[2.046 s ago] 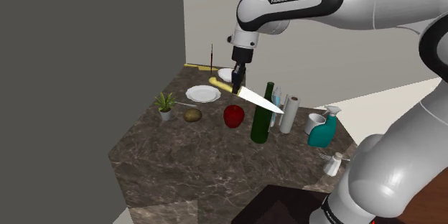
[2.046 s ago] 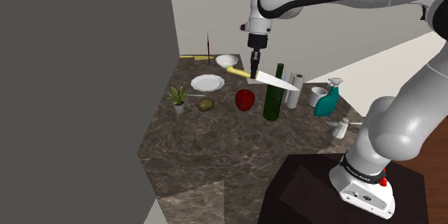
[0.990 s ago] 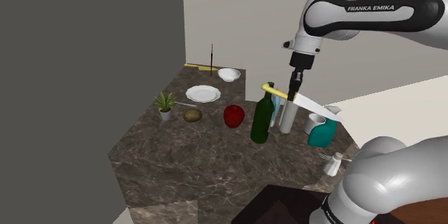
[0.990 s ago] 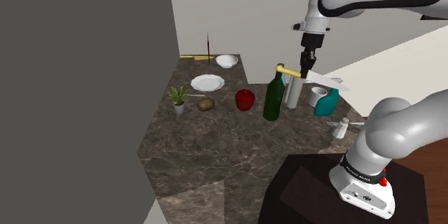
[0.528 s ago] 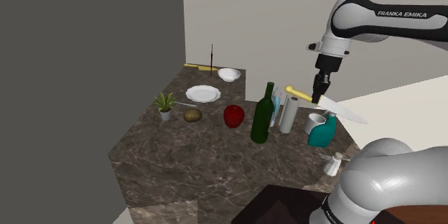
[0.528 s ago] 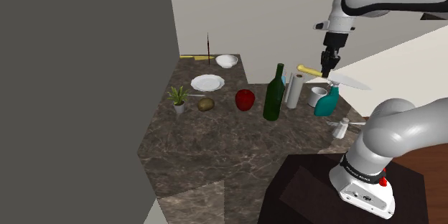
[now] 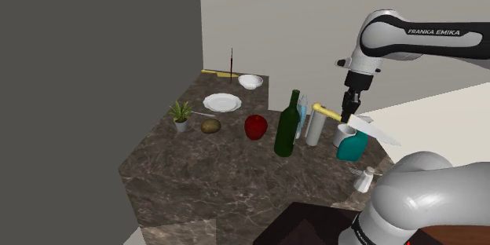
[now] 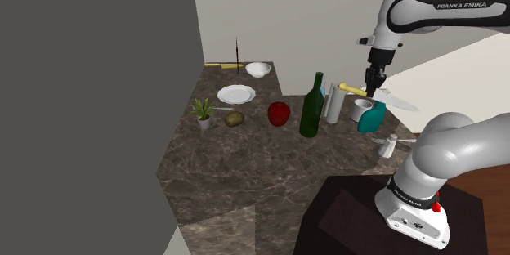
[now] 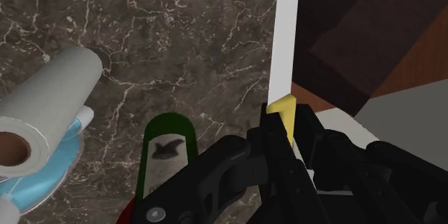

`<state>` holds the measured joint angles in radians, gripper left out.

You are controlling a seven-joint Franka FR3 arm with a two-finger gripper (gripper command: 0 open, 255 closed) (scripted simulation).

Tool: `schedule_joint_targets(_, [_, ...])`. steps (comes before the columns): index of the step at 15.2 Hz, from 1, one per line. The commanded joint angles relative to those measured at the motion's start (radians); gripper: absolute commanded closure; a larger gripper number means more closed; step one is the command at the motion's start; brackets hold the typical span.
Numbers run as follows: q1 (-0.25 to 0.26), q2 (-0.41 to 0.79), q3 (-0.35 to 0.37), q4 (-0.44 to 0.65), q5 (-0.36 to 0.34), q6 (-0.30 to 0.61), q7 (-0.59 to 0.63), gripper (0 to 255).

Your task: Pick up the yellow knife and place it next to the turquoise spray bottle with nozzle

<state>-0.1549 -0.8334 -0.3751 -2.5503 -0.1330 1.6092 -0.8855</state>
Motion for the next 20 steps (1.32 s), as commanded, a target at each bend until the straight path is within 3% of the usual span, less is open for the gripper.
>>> schedule_joint_targets(1, [-0.003,0.0,-0.007,-0.029,-0.006,0.029,-0.003,255])
schedule_joint_targets(20, [-0.02,0.065,-0.08,-0.245,-0.061,0.308,-0.029,255])
